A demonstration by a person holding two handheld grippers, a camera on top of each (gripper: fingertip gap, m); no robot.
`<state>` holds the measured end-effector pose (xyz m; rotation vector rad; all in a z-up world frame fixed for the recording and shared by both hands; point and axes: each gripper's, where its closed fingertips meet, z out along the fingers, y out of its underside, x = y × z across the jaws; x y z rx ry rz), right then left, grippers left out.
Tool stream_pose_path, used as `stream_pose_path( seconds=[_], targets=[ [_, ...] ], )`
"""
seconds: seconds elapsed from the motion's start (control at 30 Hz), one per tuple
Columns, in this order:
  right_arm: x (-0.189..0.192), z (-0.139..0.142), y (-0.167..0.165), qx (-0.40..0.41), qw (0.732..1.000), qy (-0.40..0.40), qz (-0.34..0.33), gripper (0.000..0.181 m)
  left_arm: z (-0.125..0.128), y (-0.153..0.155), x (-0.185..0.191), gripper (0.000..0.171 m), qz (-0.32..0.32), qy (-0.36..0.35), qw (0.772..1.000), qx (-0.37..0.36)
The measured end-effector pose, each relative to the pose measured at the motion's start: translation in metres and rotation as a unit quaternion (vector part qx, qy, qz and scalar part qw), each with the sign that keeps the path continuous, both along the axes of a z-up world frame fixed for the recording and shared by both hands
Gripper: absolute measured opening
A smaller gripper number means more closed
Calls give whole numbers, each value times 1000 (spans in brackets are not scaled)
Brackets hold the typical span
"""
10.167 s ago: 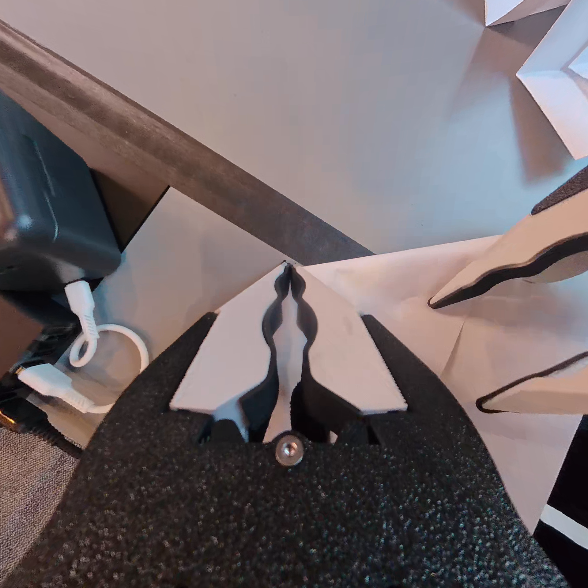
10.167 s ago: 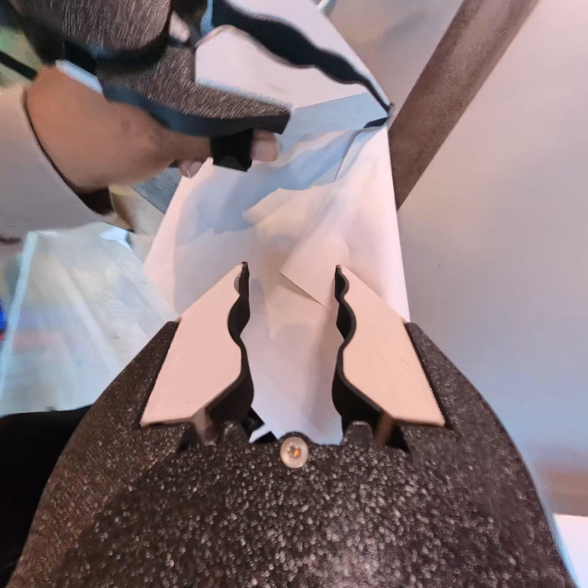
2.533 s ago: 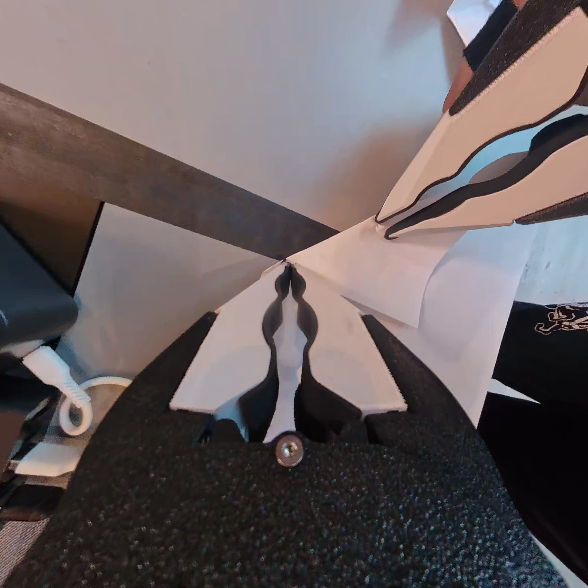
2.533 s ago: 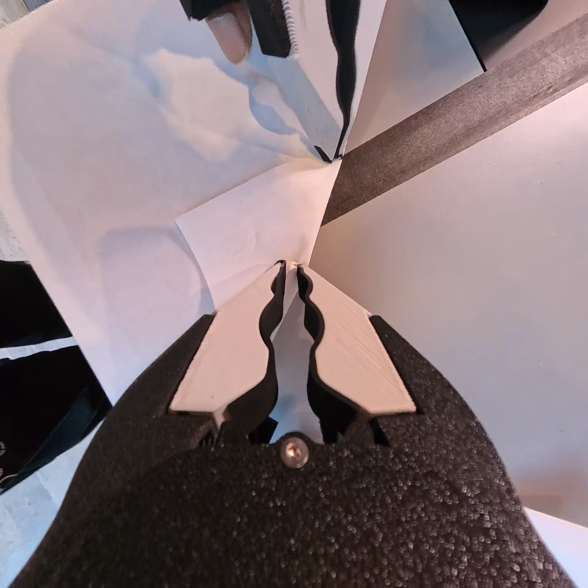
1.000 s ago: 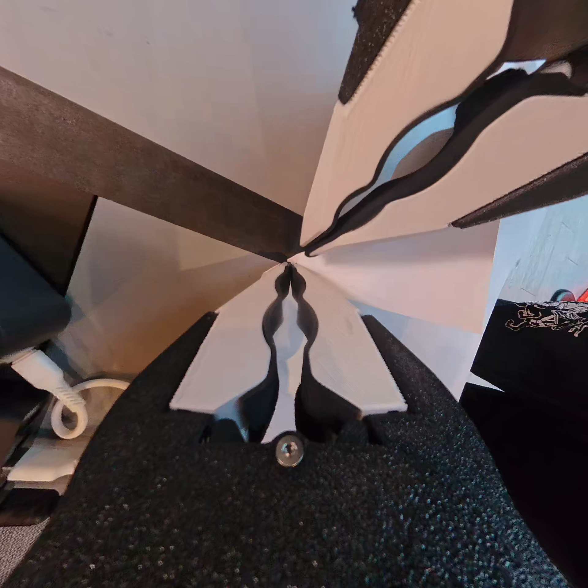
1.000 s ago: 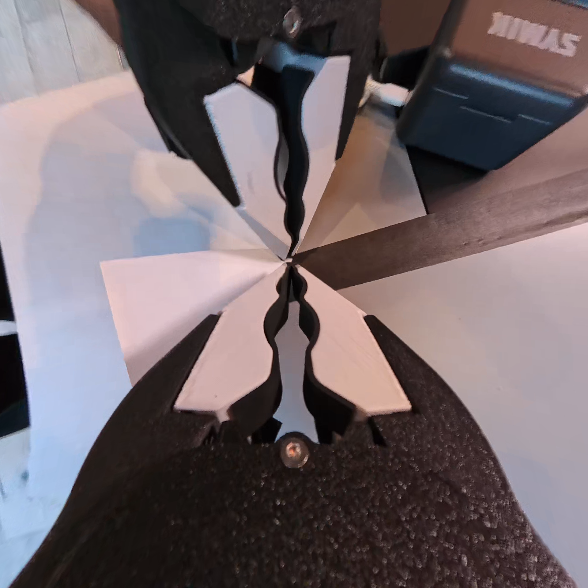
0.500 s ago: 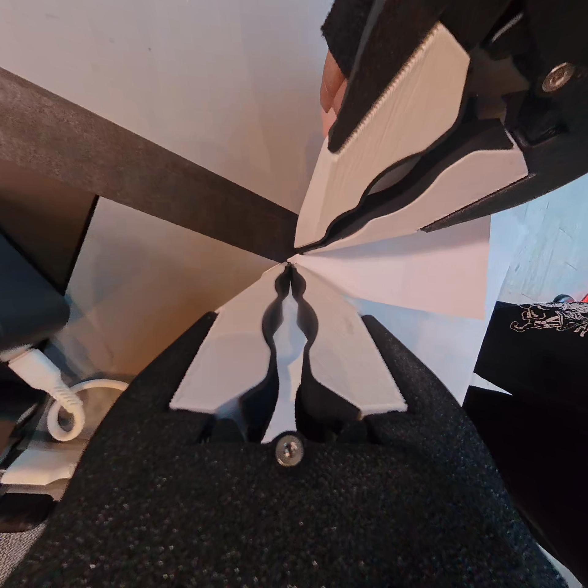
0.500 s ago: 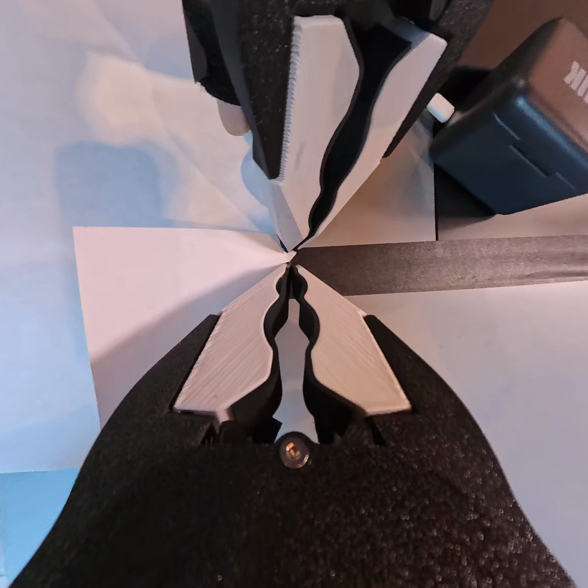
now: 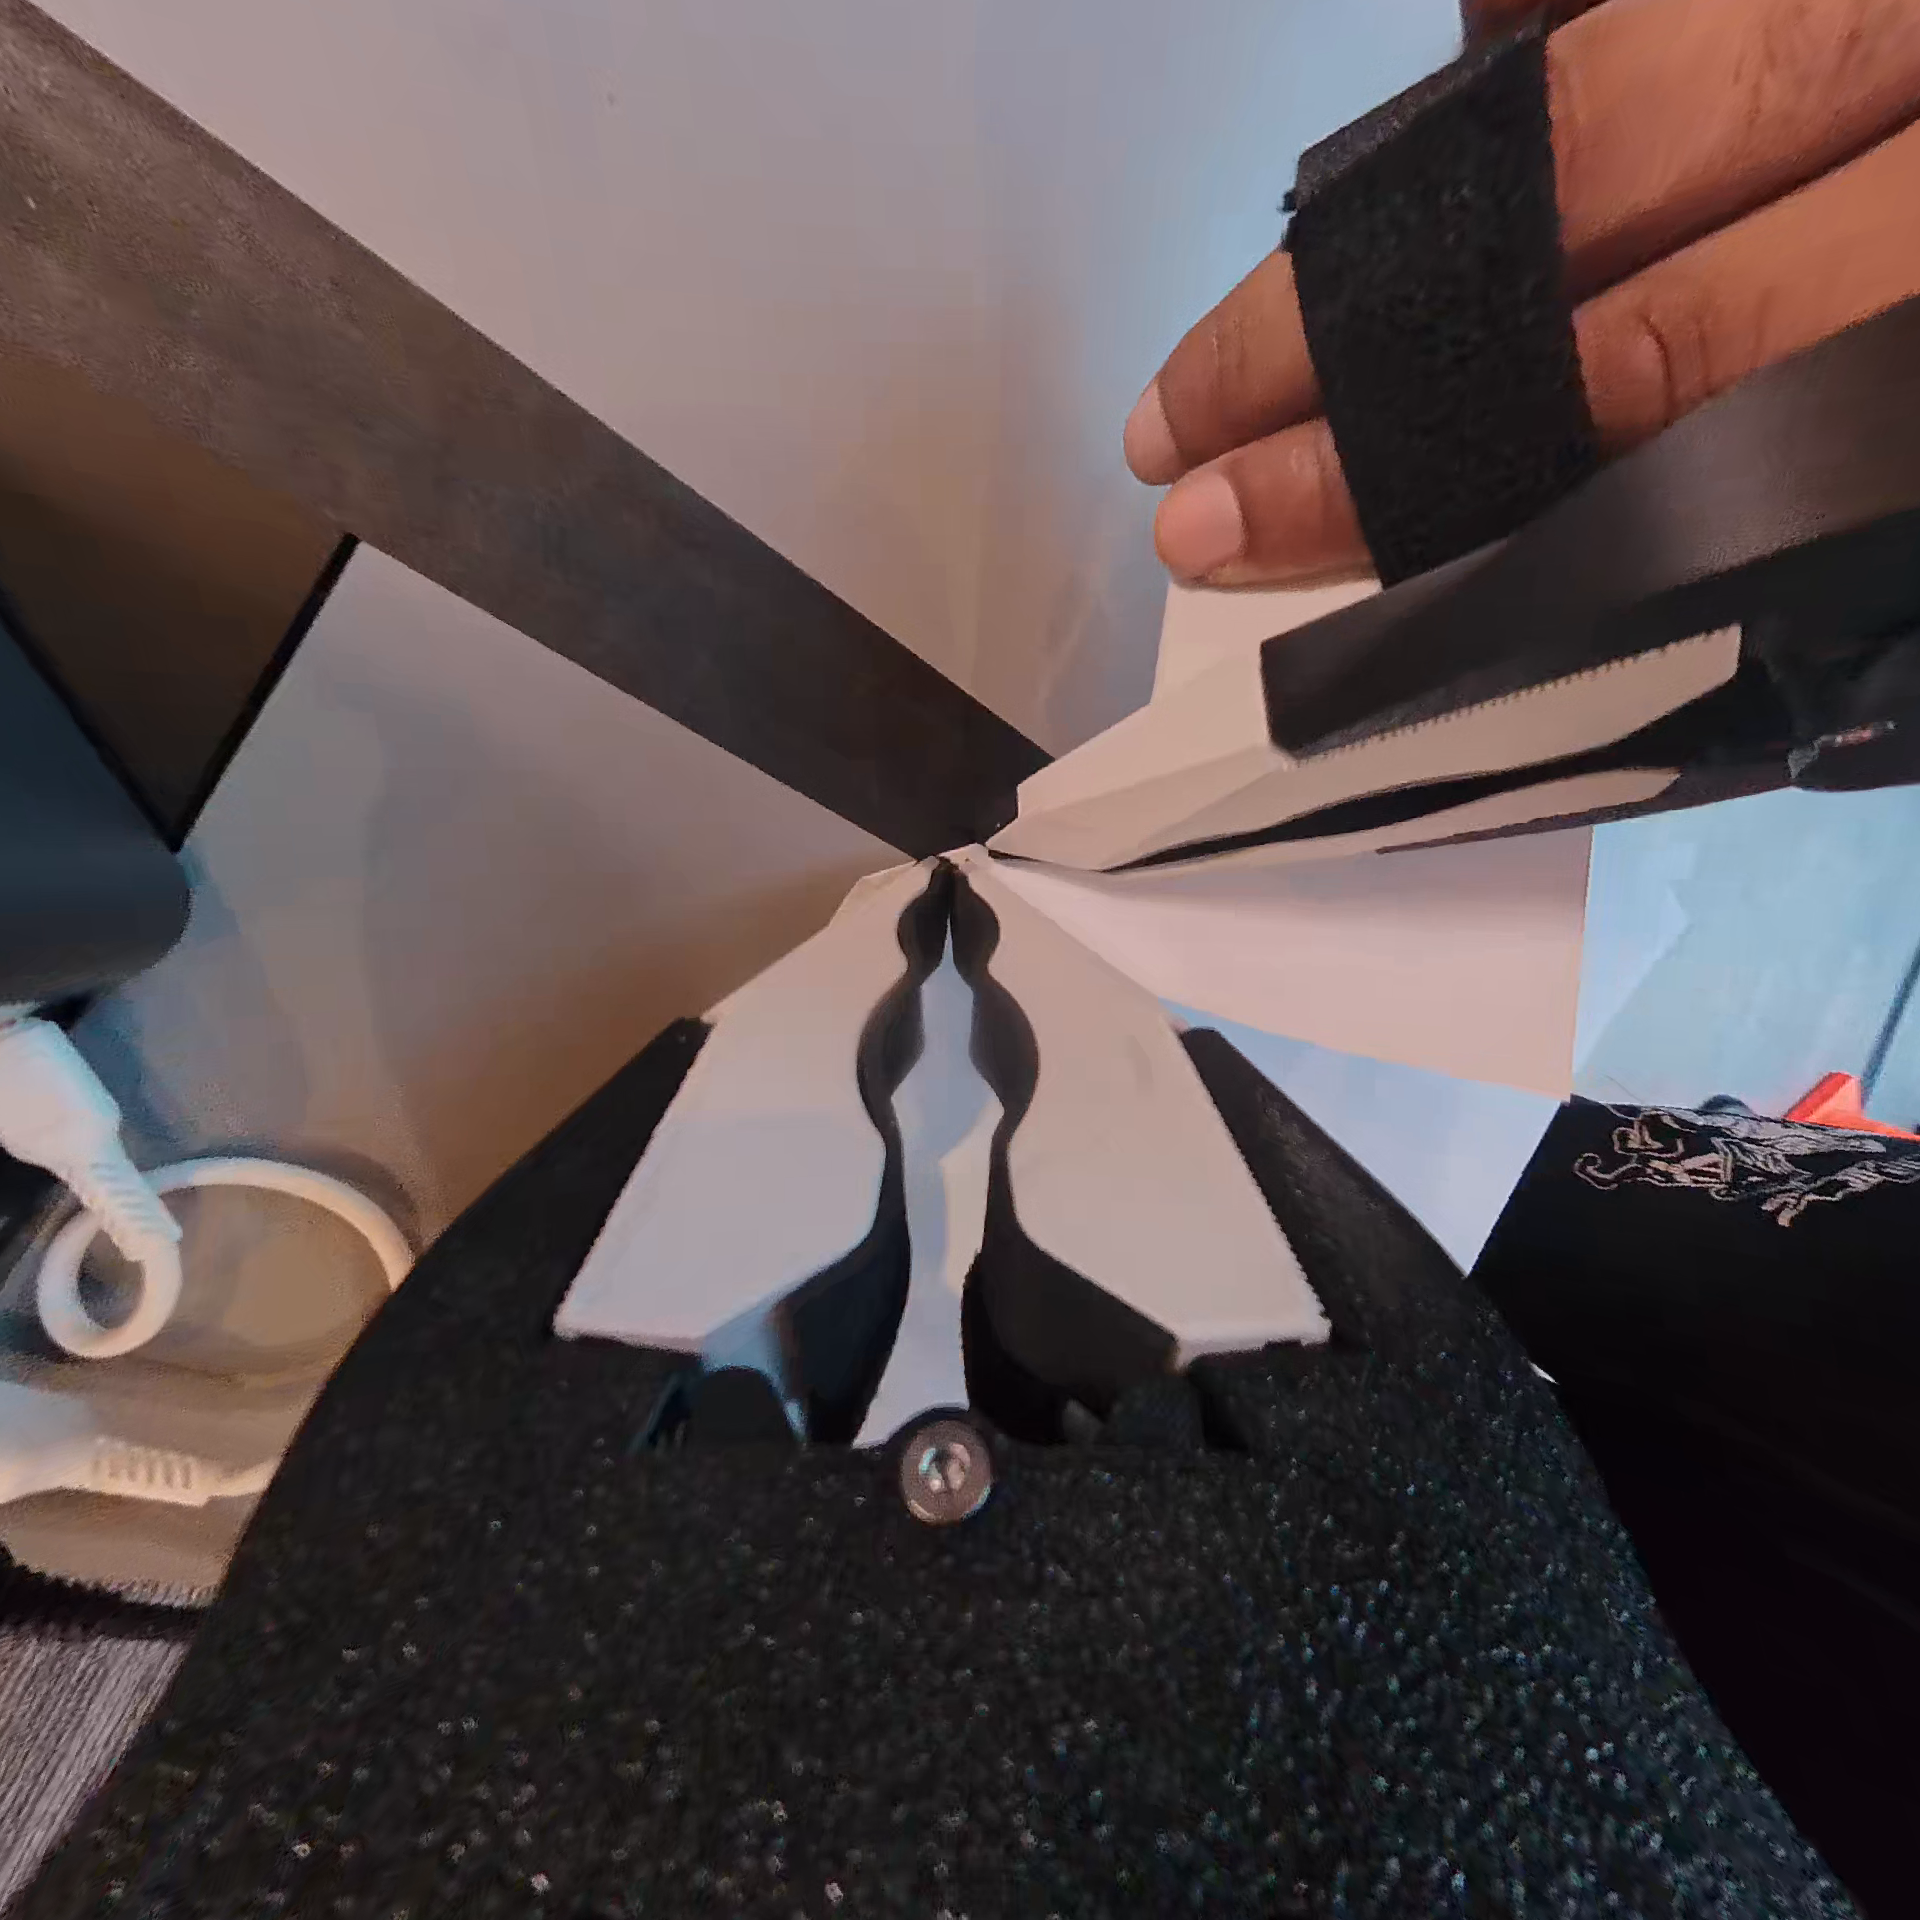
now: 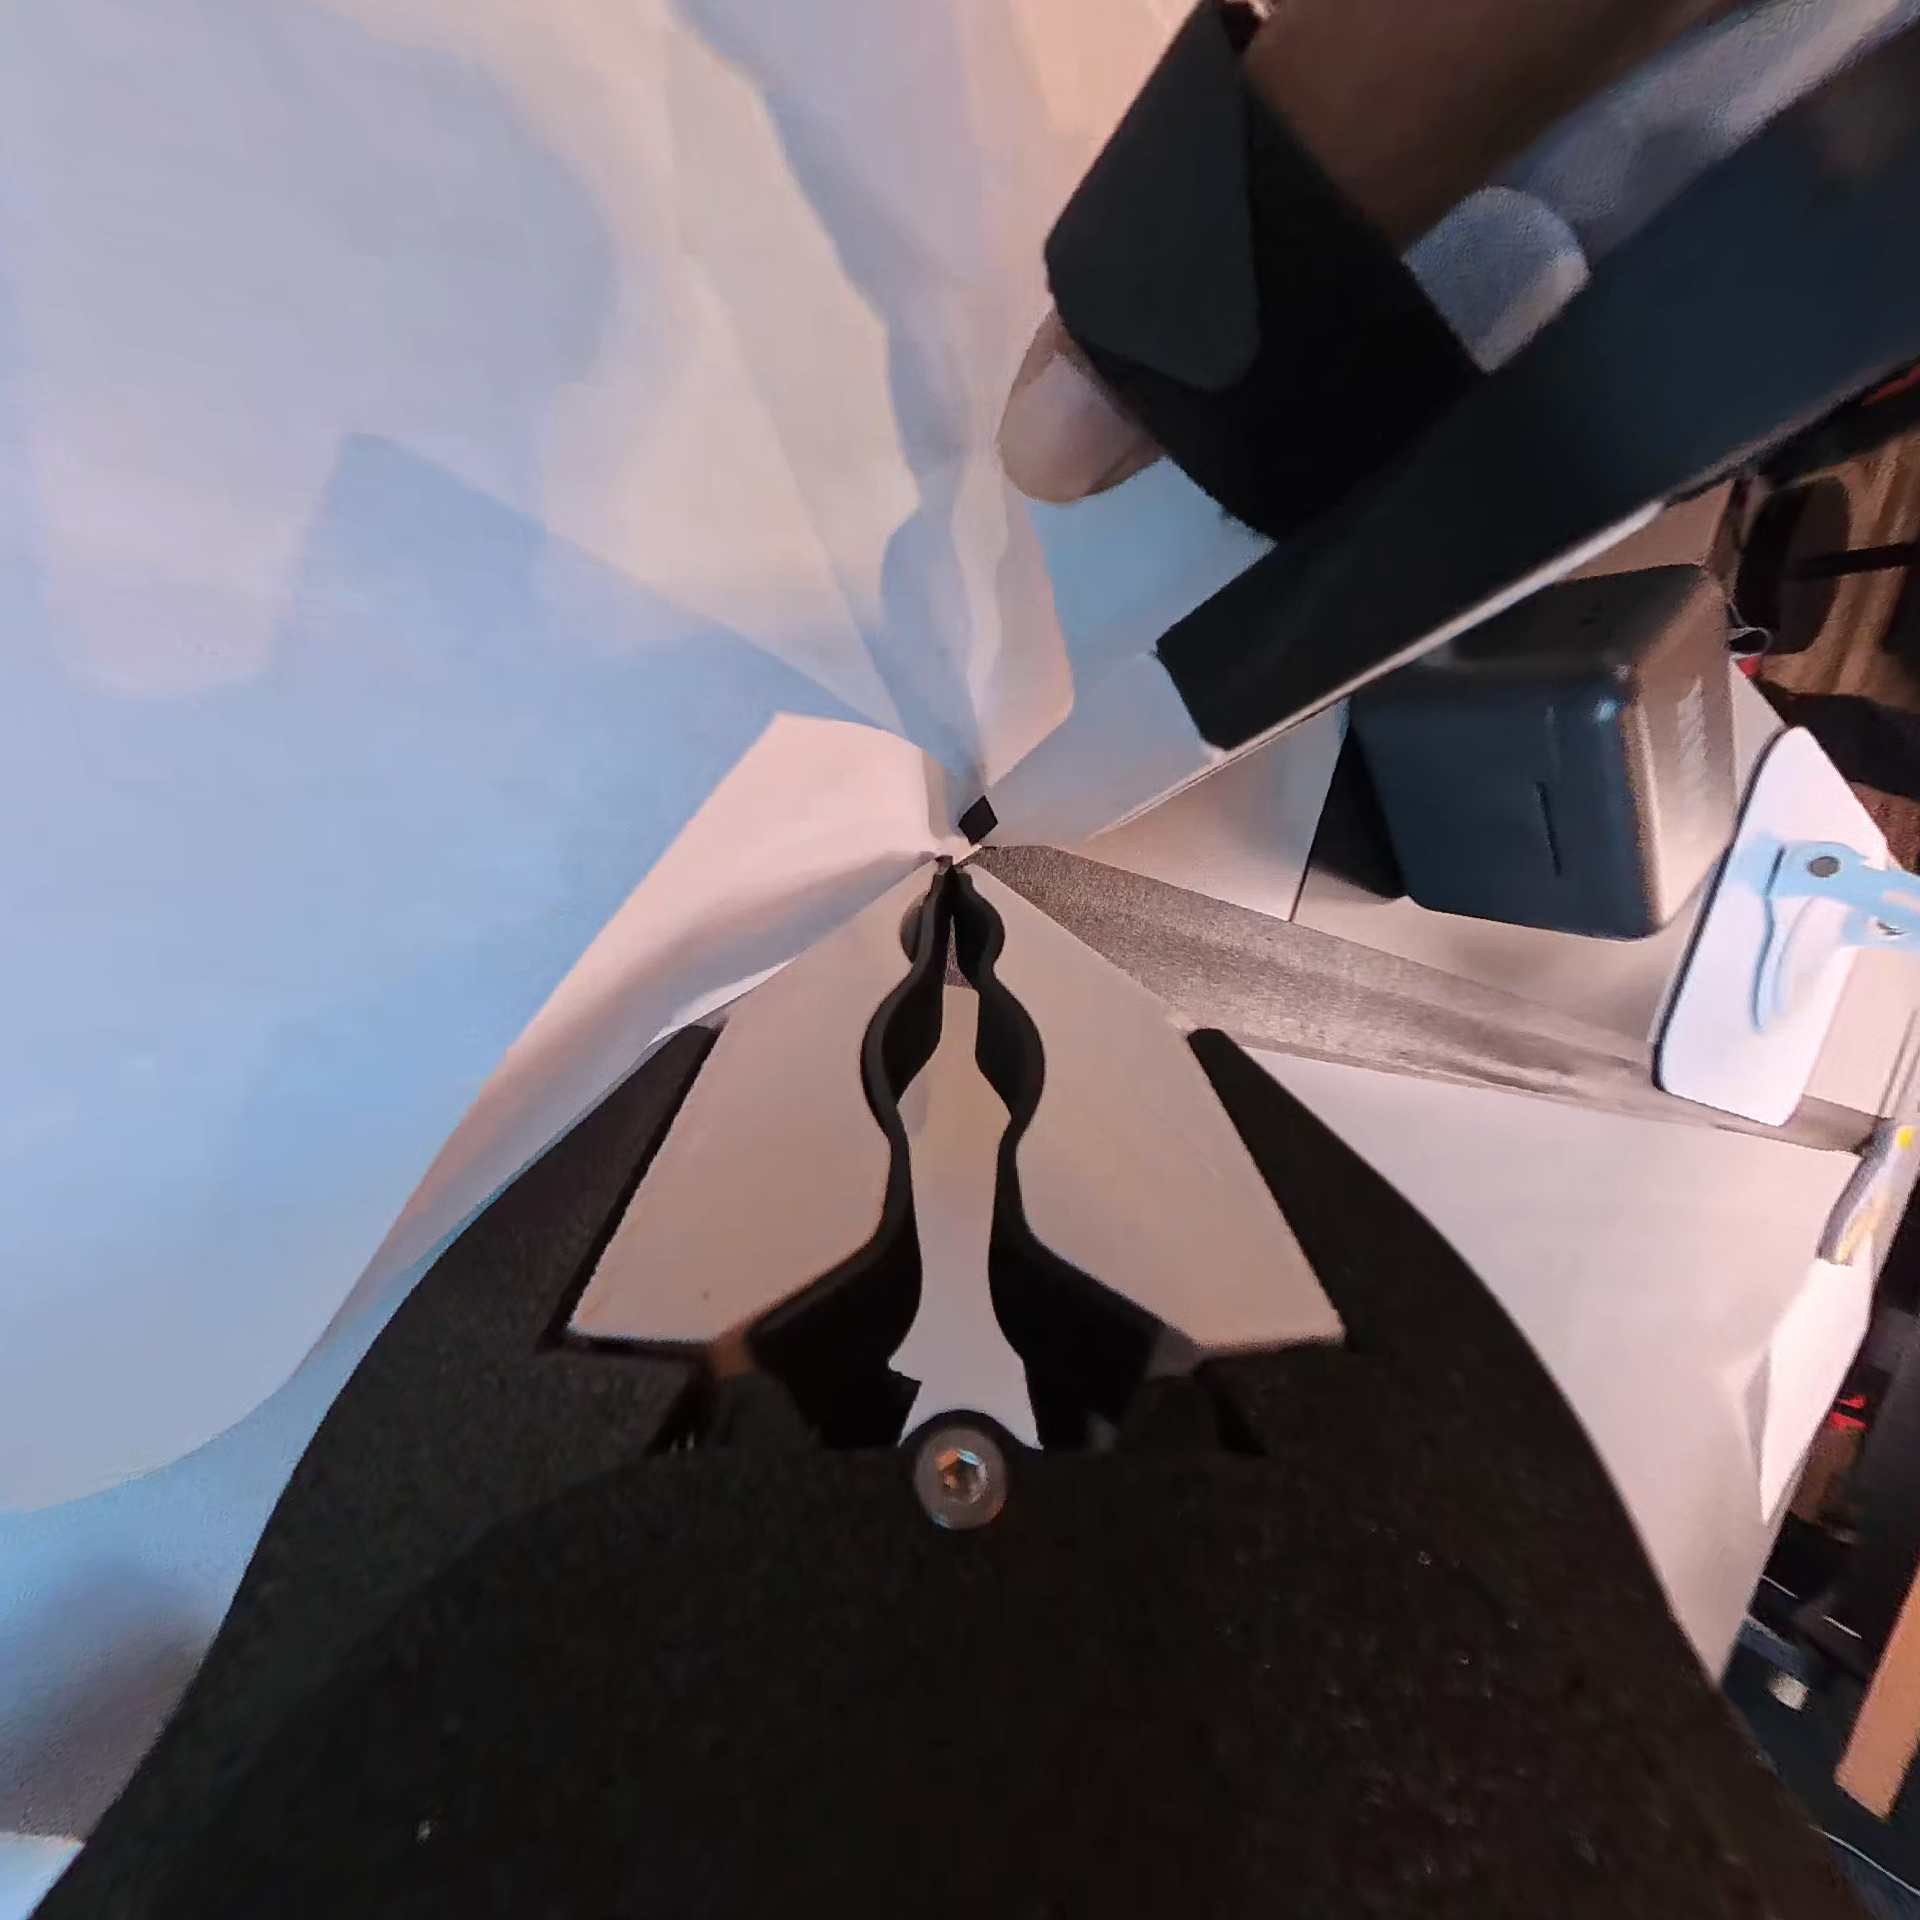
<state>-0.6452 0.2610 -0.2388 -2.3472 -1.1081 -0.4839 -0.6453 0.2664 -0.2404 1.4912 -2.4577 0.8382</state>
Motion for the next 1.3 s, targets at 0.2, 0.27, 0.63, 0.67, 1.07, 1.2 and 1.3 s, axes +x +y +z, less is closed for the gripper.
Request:
stream_pose_path(
  seconds=[0.2,0.27,0.63,0.67,1.07,1.2,1.3],
  targets=[
    [-1,0,-2,-1,1000,-4,3,0,0,0,0,0,13,4,1000,13],
    [-1,0,-4,0,1000,-5,5,0,-1,0,0,0,10,0,1000,15],
    [-3,0,-10,1,1000,-8,14,0,-1,1,0,0,9,-1,1000,12],
    [-4,0,-10,0,1000,-8,14,0,-1,0,0,0,10,-1,1000,12],
    [-10,1,-23,-16,999,-4,29,0,-1,0,0,0,13,-1,1000,13],
    [-13,0,-30,-22,999,5,27,0,-1,0,0,0,12,-3,1000,11],
    [-14,0,-32,-23,999,12,23,0,-1,0,0,0,10,-6,1000,11]
  ],
)
